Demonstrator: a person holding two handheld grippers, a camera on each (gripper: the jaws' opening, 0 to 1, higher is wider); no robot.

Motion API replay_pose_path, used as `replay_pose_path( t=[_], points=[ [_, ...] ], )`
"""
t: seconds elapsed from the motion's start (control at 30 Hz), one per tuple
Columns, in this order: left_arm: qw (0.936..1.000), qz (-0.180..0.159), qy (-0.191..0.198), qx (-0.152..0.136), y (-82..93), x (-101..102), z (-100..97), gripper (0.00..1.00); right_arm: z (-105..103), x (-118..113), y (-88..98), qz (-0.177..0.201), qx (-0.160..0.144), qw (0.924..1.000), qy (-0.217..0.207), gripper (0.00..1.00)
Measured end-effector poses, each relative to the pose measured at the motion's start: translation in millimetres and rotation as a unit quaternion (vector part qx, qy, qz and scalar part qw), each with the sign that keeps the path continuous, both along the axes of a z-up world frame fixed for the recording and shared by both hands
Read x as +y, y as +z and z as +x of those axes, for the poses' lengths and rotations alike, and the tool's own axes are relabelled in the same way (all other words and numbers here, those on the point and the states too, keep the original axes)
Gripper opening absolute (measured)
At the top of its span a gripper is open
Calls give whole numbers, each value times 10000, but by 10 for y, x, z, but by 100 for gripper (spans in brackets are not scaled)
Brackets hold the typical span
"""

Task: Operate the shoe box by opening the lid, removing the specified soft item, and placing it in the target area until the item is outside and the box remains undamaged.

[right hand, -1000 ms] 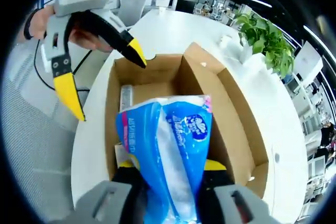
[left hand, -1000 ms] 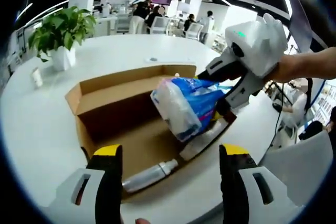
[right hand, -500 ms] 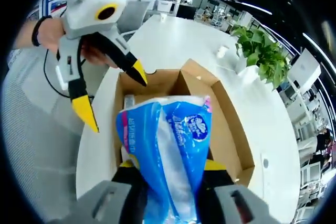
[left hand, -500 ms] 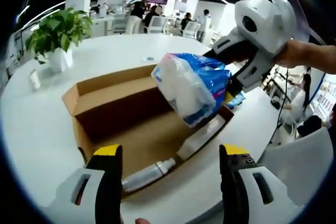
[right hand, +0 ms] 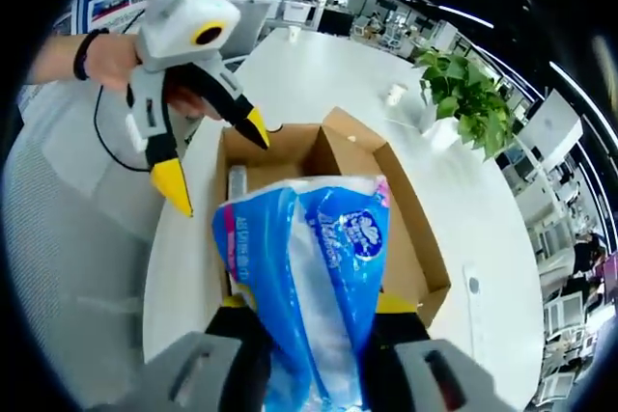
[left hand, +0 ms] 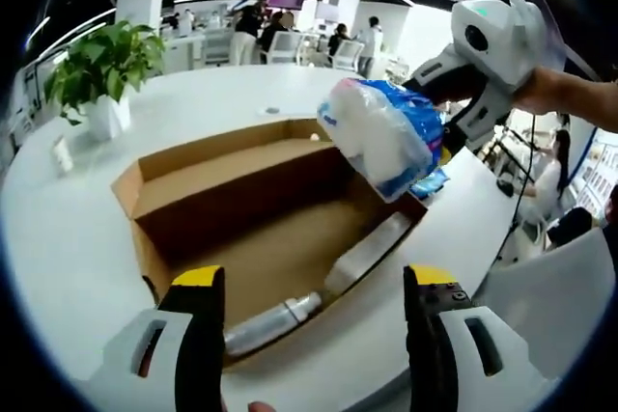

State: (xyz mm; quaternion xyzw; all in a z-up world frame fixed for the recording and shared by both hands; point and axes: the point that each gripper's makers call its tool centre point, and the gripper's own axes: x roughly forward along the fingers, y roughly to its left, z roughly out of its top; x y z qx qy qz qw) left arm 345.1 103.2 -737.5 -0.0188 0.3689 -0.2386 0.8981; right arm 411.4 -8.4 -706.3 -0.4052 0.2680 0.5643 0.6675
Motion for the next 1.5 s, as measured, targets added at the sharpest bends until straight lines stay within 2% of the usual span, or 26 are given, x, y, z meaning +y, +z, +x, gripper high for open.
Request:
replay_pose_path(
  t=[0.47,0.7,1.13,1.5],
  points=[
    [9999,77,-111,13,-9,-36,-35,78,30,-608,33,-119,-66,9992,-383,33],
    [9998,96,-154,24,-20,-48,-40,78,25,-833,26,-160,-61,9984,-535,33],
    [9995,170,-235,88,-65,-66,-67,78,29,-1290,-51,-167,88,9958,-894,33],
    [9994,218,-260,118,-81,-69,-86,78,17,-1769,-158,-328,128,9933,-1104,34]
  ],
)
